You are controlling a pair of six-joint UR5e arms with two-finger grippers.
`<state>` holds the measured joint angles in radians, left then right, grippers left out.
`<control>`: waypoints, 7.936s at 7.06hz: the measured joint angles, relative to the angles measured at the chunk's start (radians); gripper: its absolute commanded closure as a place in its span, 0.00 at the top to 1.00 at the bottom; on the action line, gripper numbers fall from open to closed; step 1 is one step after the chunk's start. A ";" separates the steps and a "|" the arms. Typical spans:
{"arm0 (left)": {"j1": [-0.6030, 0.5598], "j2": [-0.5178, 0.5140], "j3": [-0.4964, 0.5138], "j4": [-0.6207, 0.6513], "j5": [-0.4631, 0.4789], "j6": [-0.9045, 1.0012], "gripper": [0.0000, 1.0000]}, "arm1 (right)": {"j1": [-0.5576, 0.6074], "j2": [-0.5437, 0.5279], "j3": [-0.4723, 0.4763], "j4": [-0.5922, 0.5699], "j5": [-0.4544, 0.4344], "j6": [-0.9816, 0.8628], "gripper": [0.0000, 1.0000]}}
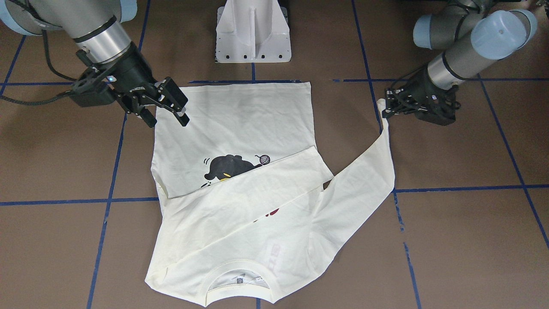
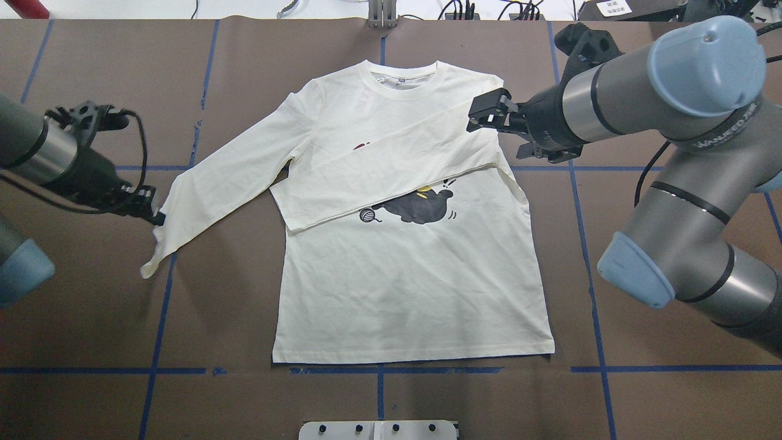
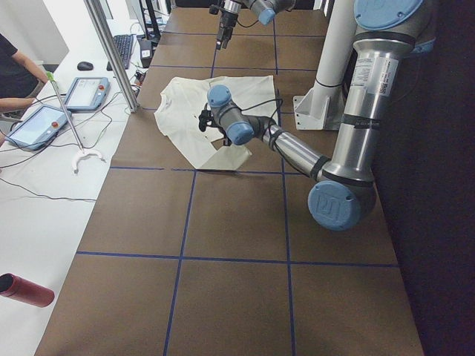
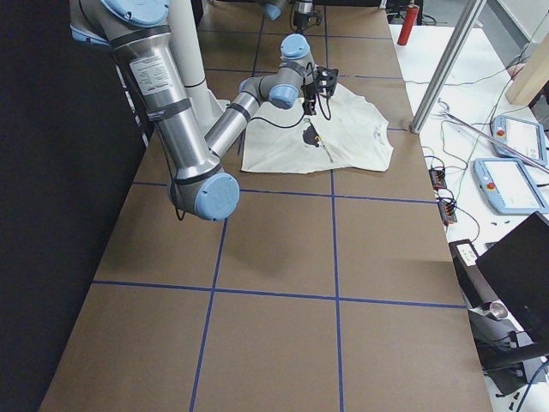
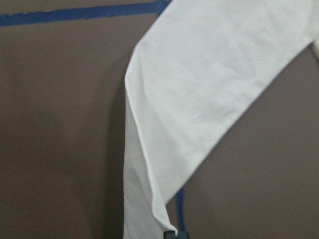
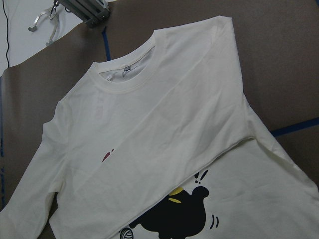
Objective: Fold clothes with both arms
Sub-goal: 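Fold the other sleeve across the shirt with the left gripper while the right withdraws, then release the sleeve and move both grippers to the hem corners nearest the robot, then grasp both hem corners with the left and right grippers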
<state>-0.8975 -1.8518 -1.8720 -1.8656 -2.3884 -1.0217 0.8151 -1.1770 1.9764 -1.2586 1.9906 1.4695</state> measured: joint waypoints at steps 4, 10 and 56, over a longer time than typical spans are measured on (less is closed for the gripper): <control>0.191 -0.805 0.586 -0.031 0.321 -0.517 0.00 | 0.149 -0.104 0.004 0.004 0.124 -0.142 1.00; 0.370 -0.959 1.028 -0.460 0.627 -0.573 0.00 | 0.208 -0.184 0.042 0.005 0.163 -0.186 1.00; 0.765 -0.043 -0.114 0.233 0.791 -0.840 0.63 | -0.681 -0.483 0.214 0.022 -0.600 0.547 0.00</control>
<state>-0.1327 -1.8945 -1.9858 -1.6325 -1.5974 -1.8615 0.1345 -1.6597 2.1907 -1.2364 1.3910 2.0168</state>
